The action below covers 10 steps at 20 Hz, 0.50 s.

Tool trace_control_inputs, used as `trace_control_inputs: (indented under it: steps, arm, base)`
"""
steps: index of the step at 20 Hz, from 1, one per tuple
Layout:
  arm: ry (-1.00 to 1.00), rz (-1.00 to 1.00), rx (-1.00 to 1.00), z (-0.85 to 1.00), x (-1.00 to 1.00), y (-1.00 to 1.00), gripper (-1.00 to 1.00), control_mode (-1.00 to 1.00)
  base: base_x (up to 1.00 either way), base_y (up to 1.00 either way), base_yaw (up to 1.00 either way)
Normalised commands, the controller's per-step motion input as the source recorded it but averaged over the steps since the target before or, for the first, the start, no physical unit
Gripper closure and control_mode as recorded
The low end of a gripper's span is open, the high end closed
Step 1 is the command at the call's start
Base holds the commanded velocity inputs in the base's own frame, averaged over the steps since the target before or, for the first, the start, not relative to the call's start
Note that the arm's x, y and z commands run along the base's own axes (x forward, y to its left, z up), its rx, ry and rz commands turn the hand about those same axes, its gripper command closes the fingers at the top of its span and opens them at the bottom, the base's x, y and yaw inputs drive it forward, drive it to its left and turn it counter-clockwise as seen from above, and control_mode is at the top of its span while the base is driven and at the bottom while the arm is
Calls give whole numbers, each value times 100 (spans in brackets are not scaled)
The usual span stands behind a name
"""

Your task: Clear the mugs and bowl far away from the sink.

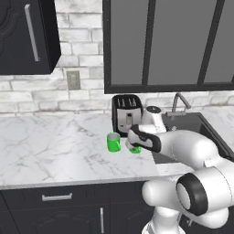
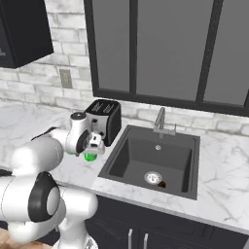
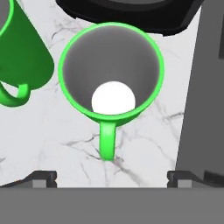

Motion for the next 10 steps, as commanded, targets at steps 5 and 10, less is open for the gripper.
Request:
trace_control_inputs:
  steps: [5, 10]
  arm:
    - [0, 3, 0, -13, 15, 6, -100, -100]
    - [1, 3, 0, -21, 15, 3, -100, -100]
  base:
    - [0, 0, 0]
    - [0, 0, 0]
